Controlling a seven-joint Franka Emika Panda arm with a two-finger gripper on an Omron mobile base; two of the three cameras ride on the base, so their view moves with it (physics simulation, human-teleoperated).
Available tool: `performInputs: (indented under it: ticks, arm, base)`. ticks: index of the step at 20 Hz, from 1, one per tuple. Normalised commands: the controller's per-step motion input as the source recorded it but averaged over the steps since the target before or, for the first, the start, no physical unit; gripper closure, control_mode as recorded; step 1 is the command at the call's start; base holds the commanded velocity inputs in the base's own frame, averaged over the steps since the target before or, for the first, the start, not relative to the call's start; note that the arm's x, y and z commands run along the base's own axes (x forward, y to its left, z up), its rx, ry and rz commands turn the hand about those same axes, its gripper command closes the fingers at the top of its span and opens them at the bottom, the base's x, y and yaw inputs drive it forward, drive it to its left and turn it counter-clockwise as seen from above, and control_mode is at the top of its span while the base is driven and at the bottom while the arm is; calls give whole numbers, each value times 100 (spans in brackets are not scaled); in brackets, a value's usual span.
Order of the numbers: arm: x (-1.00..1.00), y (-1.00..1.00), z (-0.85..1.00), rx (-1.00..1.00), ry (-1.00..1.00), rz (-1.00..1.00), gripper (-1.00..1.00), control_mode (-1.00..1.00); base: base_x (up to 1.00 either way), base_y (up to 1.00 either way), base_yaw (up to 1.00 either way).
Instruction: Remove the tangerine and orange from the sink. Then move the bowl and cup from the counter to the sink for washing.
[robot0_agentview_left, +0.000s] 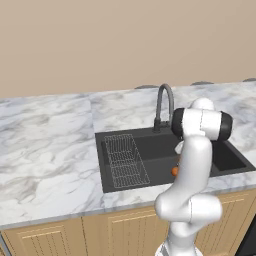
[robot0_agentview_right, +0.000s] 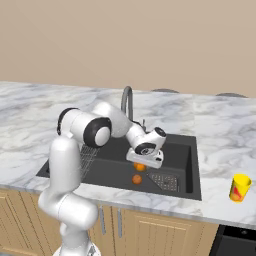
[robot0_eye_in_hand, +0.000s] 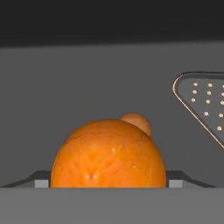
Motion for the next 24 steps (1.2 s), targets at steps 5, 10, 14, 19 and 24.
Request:
performInputs:
  ticks: [5,10,14,19,24]
  arm:
    - [-30,1,51,0,0,0,100,-100]
    - [-35,0,49,0,0,0,100,-100]
    - [-39,0,41,0,-5,0,100,-100]
    - [-37,2,37,0,-13,0,100,-100]
    - [-36,9,29,-9,-18,-7,100,-100]
  base:
    - [0,0,0]
    - [0,0,0]
    - [0,0,0]
    - [0,0,0]
    - [0,0,0]
